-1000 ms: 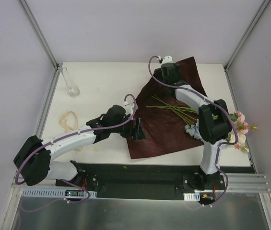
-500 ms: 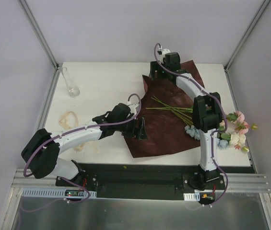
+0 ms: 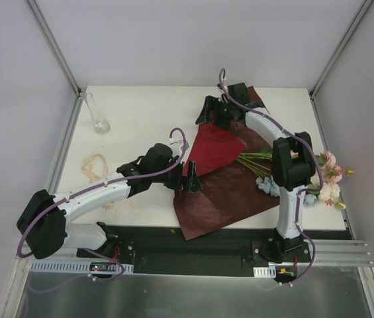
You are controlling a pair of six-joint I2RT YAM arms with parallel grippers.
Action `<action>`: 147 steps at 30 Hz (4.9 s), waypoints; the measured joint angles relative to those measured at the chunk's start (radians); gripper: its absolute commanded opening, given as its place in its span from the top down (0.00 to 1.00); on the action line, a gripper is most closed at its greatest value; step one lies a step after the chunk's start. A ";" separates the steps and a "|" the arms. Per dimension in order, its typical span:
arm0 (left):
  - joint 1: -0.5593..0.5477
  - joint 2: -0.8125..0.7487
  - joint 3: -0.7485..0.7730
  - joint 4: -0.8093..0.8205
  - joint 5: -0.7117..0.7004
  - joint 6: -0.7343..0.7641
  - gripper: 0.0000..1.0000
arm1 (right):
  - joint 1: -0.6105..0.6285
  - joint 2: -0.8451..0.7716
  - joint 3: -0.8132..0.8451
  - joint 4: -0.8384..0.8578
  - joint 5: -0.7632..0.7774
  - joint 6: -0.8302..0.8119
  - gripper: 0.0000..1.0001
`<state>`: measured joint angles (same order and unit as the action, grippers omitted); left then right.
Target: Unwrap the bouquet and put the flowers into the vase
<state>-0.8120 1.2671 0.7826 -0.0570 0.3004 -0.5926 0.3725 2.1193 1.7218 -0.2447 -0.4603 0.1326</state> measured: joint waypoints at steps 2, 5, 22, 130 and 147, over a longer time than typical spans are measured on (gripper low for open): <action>0.000 -0.013 0.000 0.000 -0.013 0.000 0.16 | -0.019 -0.080 -0.061 -0.029 0.016 0.020 0.14; 0.000 -0.017 -0.002 0.000 -0.025 0.000 0.16 | -0.067 -0.235 -0.154 -0.043 0.023 0.069 0.13; 0.000 -0.283 -0.042 -0.040 -0.058 0.002 0.14 | -0.220 -0.479 -0.588 0.061 -0.184 0.125 0.12; 0.000 -0.544 0.034 -0.396 -0.205 0.183 0.05 | -0.178 -0.680 -0.834 -0.243 0.681 1.401 0.99; 0.000 -0.579 0.219 -0.453 -0.103 0.139 0.01 | -0.065 -1.035 -0.669 -0.376 0.800 1.023 1.00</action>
<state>-0.8120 0.6876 1.0019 -0.5102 0.1970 -0.4538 0.3077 1.0843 1.0523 -0.6209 0.3401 1.1553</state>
